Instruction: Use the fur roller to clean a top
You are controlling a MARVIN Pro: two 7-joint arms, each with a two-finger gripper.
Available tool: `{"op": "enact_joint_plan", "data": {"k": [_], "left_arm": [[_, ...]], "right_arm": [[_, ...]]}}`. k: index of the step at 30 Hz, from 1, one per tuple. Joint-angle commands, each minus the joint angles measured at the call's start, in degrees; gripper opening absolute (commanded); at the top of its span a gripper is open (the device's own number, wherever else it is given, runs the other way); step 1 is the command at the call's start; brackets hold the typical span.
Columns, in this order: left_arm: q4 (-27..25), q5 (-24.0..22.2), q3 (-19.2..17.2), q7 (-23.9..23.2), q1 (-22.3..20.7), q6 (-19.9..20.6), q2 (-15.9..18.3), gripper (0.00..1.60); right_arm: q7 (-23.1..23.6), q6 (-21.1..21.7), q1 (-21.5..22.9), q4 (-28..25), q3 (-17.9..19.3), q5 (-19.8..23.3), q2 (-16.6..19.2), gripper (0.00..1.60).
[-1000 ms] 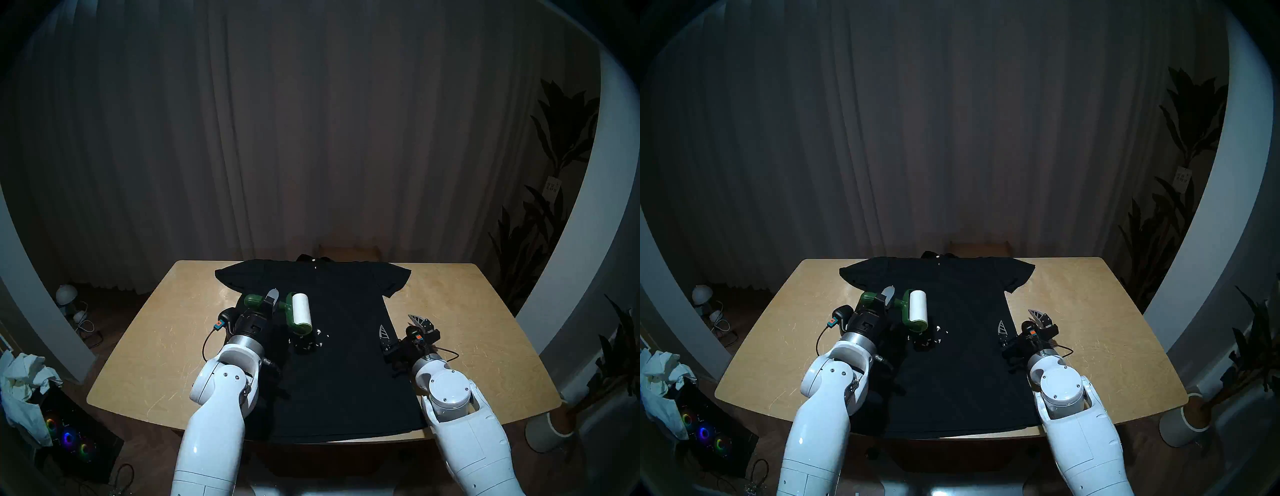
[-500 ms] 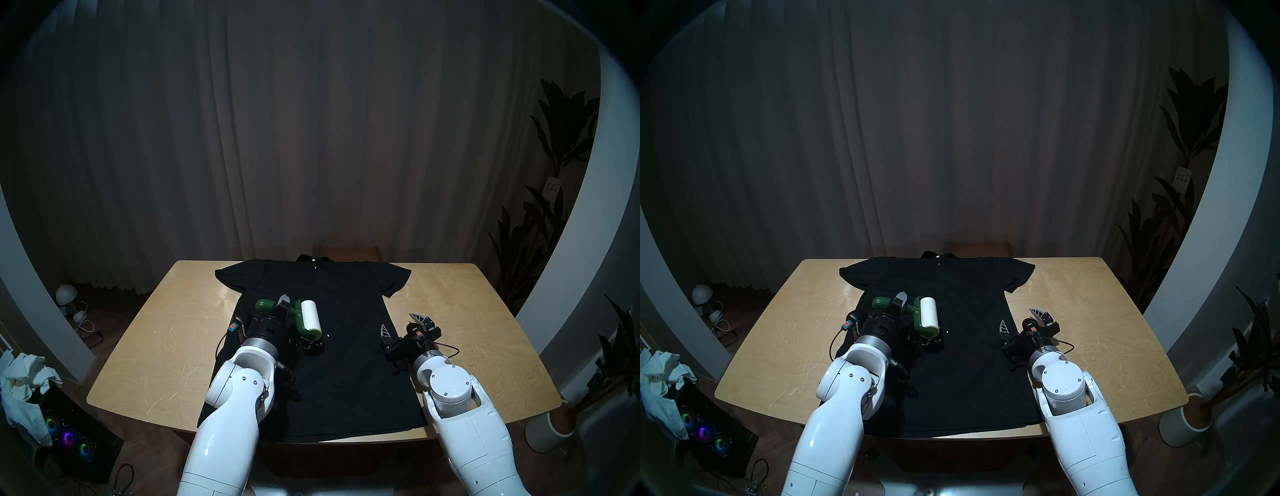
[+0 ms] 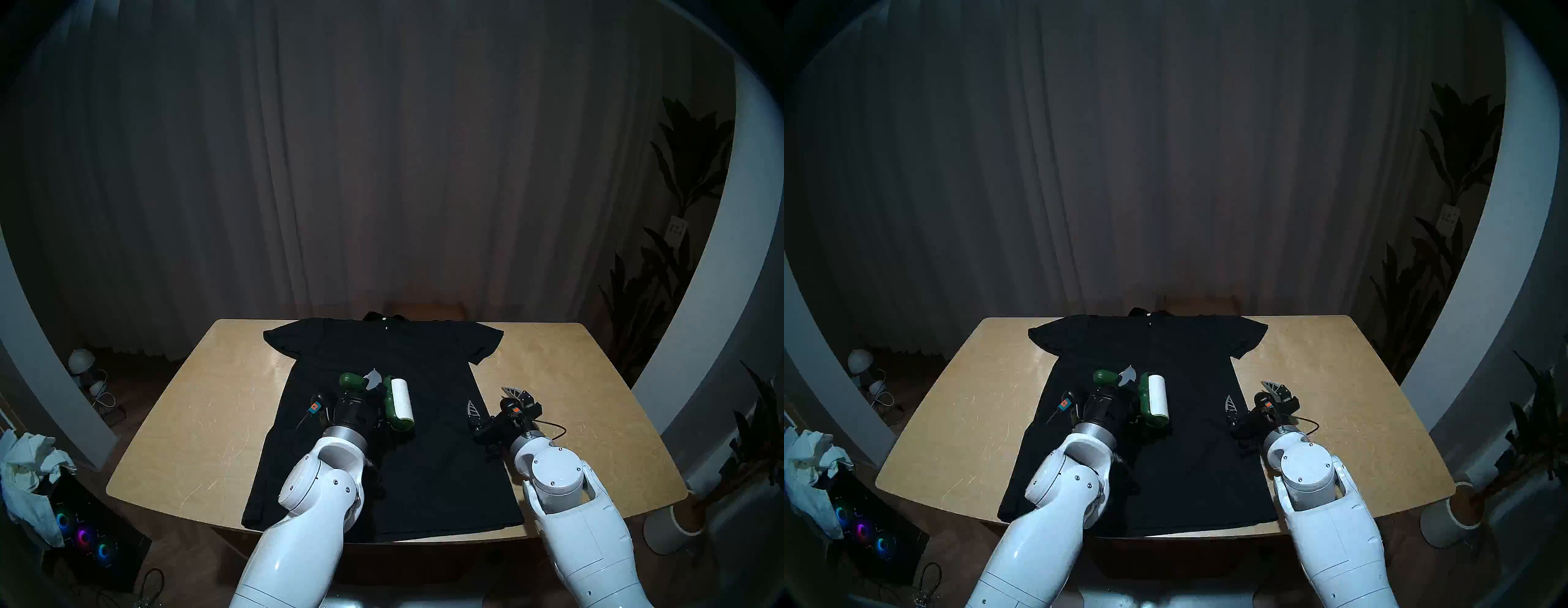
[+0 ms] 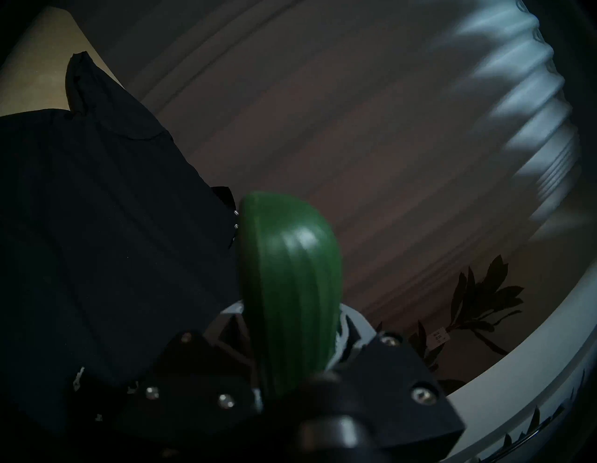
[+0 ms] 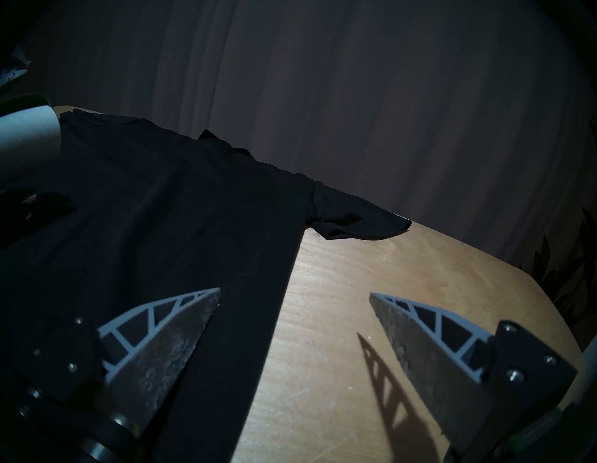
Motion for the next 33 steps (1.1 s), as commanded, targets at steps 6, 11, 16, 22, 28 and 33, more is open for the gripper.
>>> {"op": "enact_joint_plan", "data": {"k": [6, 11, 16, 22, 28, 33], "left_arm": [[-0.1, 0.9, 2.7, -3.6, -3.6, -2.0, 0.1, 0.0], [1.0, 0.4, 3.5, -4.0, -4.7, -2.5, 0.0, 0.0], [2.7, -1.0, 4.4, -3.2, -6.0, -2.9, -0.2, 0.0], [4.9, -0.8, 5.2, -2.3, -7.3, -3.2, -0.4, 0.0], [6.9, 0.4, 5.4, -1.9, -8.2, -3.5, -0.5, 0.0], [8.1, 1.7, 6.2, -2.8, -8.6, -3.8, 0.2, 0.0]], "right_arm": [[-0.3, -1.0, -1.0, 0.0, -0.4, -0.9, 0.5, 1.6], [-0.5, -1.3, -1.2, -0.1, -0.4, -1.1, 0.3, 1.6], [-0.7, -1.6, -1.3, -0.1, -0.4, -1.1, 0.4, 1.6], [-0.9, -1.8, -1.5, -0.2, -0.2, -0.8, 0.5, 1.6], [-1.1, -1.5, -1.8, -1.4, -0.2, -0.8, 0.4, 1.6], [-1.2, -1.1, -1.9, -2.0, -0.3, -0.7, 0.4, 1.6]]}}
